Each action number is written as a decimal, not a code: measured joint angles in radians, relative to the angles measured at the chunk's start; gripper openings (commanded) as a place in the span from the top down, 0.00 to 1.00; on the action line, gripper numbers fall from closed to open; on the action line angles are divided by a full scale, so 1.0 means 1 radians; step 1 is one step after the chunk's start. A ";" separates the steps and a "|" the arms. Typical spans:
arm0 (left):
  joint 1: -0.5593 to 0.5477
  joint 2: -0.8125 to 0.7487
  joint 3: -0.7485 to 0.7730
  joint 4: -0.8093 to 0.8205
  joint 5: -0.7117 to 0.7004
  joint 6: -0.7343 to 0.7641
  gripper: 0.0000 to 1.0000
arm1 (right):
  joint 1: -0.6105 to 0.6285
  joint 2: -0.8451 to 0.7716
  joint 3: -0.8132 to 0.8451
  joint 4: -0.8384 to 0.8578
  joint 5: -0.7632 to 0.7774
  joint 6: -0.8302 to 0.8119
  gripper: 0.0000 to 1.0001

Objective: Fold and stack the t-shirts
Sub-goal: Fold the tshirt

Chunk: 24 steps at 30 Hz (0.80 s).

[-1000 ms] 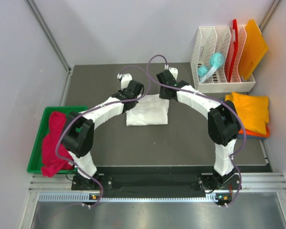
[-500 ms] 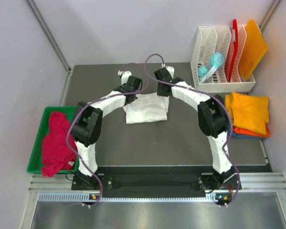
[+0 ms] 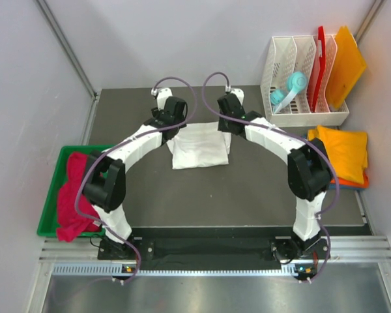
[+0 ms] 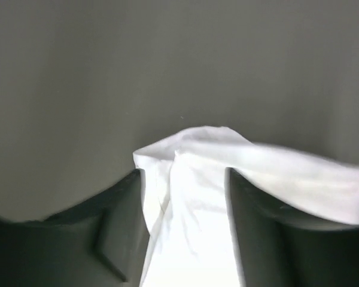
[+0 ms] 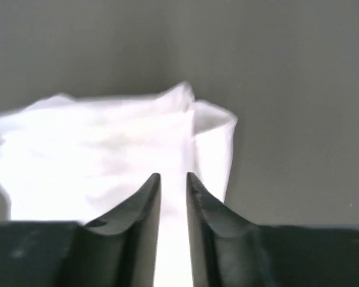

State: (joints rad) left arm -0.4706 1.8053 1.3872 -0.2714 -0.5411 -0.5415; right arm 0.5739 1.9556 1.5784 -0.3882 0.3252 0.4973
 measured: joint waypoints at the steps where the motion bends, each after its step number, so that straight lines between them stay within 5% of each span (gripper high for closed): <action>1: -0.008 -0.024 -0.019 0.010 0.006 -0.009 0.63 | 0.010 -0.032 -0.032 0.016 -0.007 0.004 1.00; 13: -0.096 0.030 -0.148 0.032 0.152 -0.107 0.71 | 0.078 -0.015 -0.192 0.080 -0.108 0.062 1.00; 24: -0.195 -0.019 -0.353 0.091 0.142 -0.204 0.71 | 0.090 -0.082 -0.434 0.209 -0.122 0.141 1.00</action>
State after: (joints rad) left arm -0.6655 1.7866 1.0340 -0.1806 -0.3988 -0.7460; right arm 0.6636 1.8732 1.1446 -0.1791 0.2031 0.6384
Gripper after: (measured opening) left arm 0.285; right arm 0.003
